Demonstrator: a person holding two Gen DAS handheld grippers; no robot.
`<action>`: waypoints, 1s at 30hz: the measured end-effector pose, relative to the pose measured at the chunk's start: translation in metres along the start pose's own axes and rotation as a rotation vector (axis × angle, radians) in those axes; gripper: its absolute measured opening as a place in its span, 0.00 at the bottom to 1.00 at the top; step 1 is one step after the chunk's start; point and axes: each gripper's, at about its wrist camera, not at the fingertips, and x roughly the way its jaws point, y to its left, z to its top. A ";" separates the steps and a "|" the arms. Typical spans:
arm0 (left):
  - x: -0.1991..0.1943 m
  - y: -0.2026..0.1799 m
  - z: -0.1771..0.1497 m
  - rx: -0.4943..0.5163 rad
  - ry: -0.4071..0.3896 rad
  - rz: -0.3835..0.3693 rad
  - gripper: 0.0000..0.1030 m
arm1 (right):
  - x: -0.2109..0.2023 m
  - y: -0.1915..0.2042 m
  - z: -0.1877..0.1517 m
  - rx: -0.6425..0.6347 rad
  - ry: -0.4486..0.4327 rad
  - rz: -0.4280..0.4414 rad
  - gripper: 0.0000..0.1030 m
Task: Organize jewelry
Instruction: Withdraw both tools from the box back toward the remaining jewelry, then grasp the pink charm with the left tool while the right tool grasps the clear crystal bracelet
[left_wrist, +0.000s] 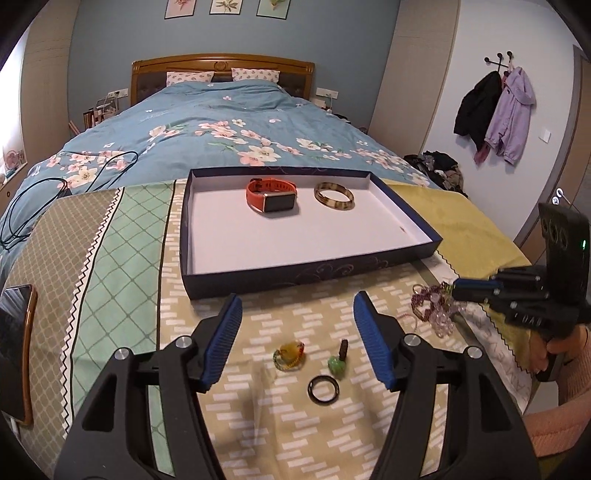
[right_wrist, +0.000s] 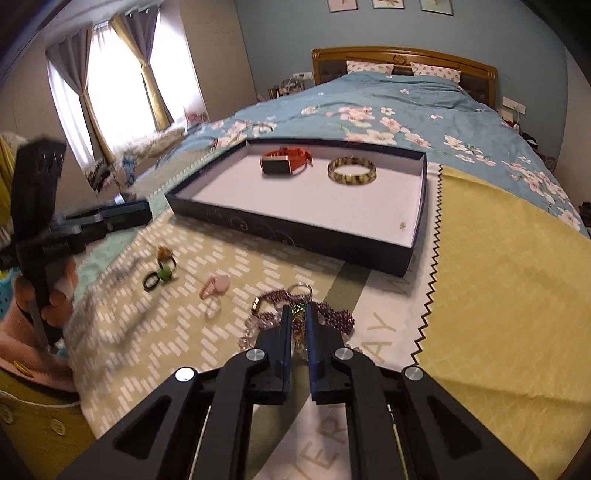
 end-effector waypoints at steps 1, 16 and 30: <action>-0.001 0.000 -0.001 0.002 0.002 -0.004 0.60 | -0.001 0.001 0.001 0.002 -0.008 0.009 0.06; -0.004 -0.025 -0.016 0.110 0.032 -0.061 0.61 | 0.021 -0.005 0.017 0.090 -0.023 0.025 0.26; 0.005 -0.024 -0.026 0.117 0.070 -0.078 0.61 | 0.010 -0.008 -0.022 0.018 0.063 -0.096 0.47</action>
